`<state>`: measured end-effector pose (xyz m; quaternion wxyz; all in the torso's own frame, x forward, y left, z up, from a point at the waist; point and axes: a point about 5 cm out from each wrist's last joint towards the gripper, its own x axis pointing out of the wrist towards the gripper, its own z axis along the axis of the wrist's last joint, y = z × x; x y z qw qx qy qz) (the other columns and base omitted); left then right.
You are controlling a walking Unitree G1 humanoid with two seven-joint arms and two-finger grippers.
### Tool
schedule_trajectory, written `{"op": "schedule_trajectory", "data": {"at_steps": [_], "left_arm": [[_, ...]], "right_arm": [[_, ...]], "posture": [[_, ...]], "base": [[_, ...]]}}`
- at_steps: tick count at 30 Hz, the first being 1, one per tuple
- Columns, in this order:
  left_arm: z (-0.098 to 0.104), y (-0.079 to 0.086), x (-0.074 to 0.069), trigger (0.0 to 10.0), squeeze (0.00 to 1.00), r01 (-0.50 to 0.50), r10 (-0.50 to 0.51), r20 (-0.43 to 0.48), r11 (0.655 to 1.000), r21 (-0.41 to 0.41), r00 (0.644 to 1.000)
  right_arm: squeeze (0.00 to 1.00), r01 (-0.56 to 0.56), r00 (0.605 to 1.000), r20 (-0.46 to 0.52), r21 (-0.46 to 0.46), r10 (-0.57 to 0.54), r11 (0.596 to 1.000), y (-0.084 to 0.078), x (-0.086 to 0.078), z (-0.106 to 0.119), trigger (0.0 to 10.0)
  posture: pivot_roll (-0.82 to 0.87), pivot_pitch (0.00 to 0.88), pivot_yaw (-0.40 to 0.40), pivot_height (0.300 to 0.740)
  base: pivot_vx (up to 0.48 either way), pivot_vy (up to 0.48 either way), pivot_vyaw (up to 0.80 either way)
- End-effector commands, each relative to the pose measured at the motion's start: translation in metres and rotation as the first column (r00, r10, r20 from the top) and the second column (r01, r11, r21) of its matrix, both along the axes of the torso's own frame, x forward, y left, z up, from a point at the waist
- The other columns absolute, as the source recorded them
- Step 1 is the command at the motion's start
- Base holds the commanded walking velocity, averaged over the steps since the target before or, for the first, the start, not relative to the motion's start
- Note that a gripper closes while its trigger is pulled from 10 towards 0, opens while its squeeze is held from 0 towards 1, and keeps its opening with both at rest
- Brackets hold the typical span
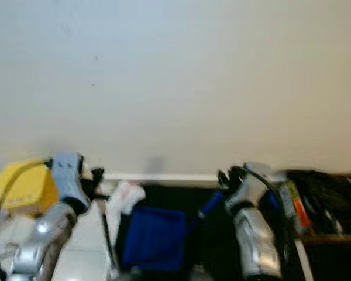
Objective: Sweep floor
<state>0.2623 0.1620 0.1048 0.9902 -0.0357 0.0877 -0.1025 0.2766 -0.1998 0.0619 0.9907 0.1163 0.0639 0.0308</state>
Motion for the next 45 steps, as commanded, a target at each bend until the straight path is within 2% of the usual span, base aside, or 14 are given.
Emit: {"op": "schedule_trajectory", "data": {"at_steps": [1, 12, 33, 37, 39, 41, 42, 45], "left_arm": [[0.002, 0.003, -0.001, 10.0, 0.0, -0.005, 0.005, 0.011, 1.0, 0.018, 1.0], [0.002, 0.003, -0.001, 10.0, 0.0, -0.004, 0.004, 0.011, 1.0, 0.016, 1.0], [0.003, 0.001, -0.001, 10.0, 0.0, 0.001, -0.002, 0.03, 1.0, 0.026, 1.0], [0.003, 0.001, 0.0, 10.0, 0.0, 0.001, -0.002, 0.034, 1.0, 0.028, 0.999], [0.004, 0.0, 0.0, 10.0, 0.0, 0.005, -0.006, 0.039, 1.0, 0.026, 0.999], [0.004, -0.001, 0.0, 10.0, 0.0, 0.005, -0.006, 0.04, 1.0, 0.025, 0.999], [0.004, -0.001, 0.0, 10.0, 0.0, 0.005, -0.006, 0.04, 1.0, 0.025, 0.999], [0.005, -0.002, 0.003, 10.0, 0.0, 0.008, -0.009, 0.047, 1.0, 0.02, 0.999]], "right_arm": [[0.0, -0.001, 1.0, 0.015, 0.017, 0.001, 1.0, 0.002, 0.0, 0.001, 10.0], [0.0, -0.001, 1.0, 0.013, 0.016, 0.001, 1.0, 0.002, -0.001, 0.001, 10.0], [0.0, -0.003, 1.0, 0.014, 0.013, 0.003, 1.0, 0.003, -0.002, 0.0, 10.0], [0.0, 0.014, 0.999, 0.045, -0.026, -0.013, 1.0, 0.002, -0.001, 0.004, 10.0], [0.0, 0.099, 0.991, 0.091, -0.051, -0.094, 0.994, -0.009, 0.002, 0.014, 10.0], [0.0, 0.127, 0.987, 0.102, -0.055, -0.121, 0.99, -0.013, 0.002, 0.016, 10.0], [0.0, 0.127, 0.987, 0.102, -0.055, -0.121, 0.99, -0.013, 0.002, 0.016, 10.0], [0.0, 0.124, 0.99, 0.086, -0.112, -0.115, 0.986, -0.029, 0.001, 0.015, 10.0]], "posture": [[0.12, 0.105, 0.023, 0.74], [0.12, 0.108, 0.023, 0.74], [0.12, 0.111, 0.024, 0.74], [0.12, 0.111, 0.025, 0.74], [0.12, 0.112, 0.024, 0.74], [0.12, 0.112, 0.024, 0.74], [0.12, 0.112, 0.024, 0.74], [0.11, 0.114, 0.025, 0.74]], "base": [[0.0, 0.379, 0.0], [0.0, 0.363, 0.0], [0.0, 0.0, 0.0], [0.0, 0.0, 0.0], [0.0, 0.0, 0.0], [0.0, 0.0, 0.0], [0.0, 0.0, 0.0], [0.0, 0.0, 0.0]]}}
